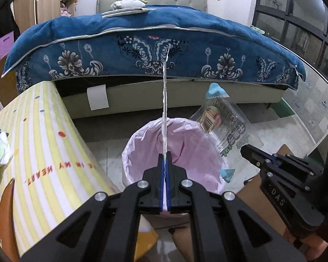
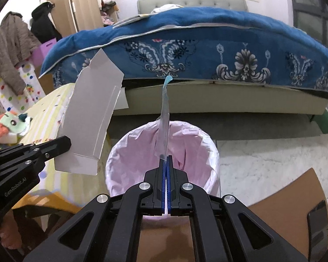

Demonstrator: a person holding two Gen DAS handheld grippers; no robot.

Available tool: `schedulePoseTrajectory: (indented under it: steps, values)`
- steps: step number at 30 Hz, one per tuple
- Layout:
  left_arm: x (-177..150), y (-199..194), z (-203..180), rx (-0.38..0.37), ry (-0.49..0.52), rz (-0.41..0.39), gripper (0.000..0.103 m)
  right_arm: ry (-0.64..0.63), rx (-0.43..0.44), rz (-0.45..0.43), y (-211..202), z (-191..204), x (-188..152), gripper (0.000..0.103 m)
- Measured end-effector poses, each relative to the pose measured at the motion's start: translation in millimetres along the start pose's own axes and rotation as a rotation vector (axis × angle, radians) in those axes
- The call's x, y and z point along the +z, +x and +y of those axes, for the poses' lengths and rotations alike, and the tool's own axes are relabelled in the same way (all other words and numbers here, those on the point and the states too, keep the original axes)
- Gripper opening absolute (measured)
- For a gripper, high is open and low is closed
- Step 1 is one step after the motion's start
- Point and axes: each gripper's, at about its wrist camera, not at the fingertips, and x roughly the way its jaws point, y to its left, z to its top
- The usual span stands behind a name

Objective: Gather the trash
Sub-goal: 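Open the right tool to drop the bag into the bin, then move the right tool to the brown leather sheath and grasp it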

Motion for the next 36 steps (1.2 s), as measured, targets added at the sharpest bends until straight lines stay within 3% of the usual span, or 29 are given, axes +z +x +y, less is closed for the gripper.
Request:
schedulePoseTrajectory:
  steps: [2, 4, 5, 6, 16, 19, 22, 29, 36]
  values:
    - [2.7, 6.5, 4.3, -0.004, -0.011, 0.003, 0.003, 0.006, -0.002, 0.002, 9.1, -1.5, 3.0, 0.008]
    - [3.3, 7.1, 7.7, 0.014, -0.021, 0.007, 0.021, 0.019, -0.008, 0.008, 15.1, -4.2, 5.4, 0.027]
    - [3.6, 5.8, 9.8, 0.022, -0.025, 0.004, 0.035, 0.028, -0.009, 0.004, 13.4, -4.9, 5.1, 0.029]
    - [2.5, 1.3, 14.2, 0.022, -0.033, -0.006, 0.037, 0.028, -0.011, 0.001, 11.1, -4.8, 5.2, 0.031]
    - [-25.3, -66.6, 40.1, 0.100, -0.075, -0.026, 0.037, -0.024, 0.024, -0.055, -48.6, 17.6, -1.3, 0.031]
    - [-35.3, -87.9, 46.8, 0.113, -0.078, -0.036, 0.038, -0.064, 0.059, -0.068, -66.9, 36.0, -0.6, 0.031]
    - [-47.1, -109.0, 55.7, 0.158, -0.085, -0.039, 0.047, -0.123, 0.087, -0.083, -83.5, 62.3, -2.2, 0.031]
    - [-79.1, -156.6, 94.8, 0.272, -0.153, -0.057, 0.053, -0.229, 0.129, -0.060, -99.1, 118.6, -8.5, 0.031]
    - [-110.7, -197.7, 150.0, 0.383, -0.263, -0.062, 0.061, -0.348, 0.194, -0.039, -105.0, 182.1, -20.5, 0.048]
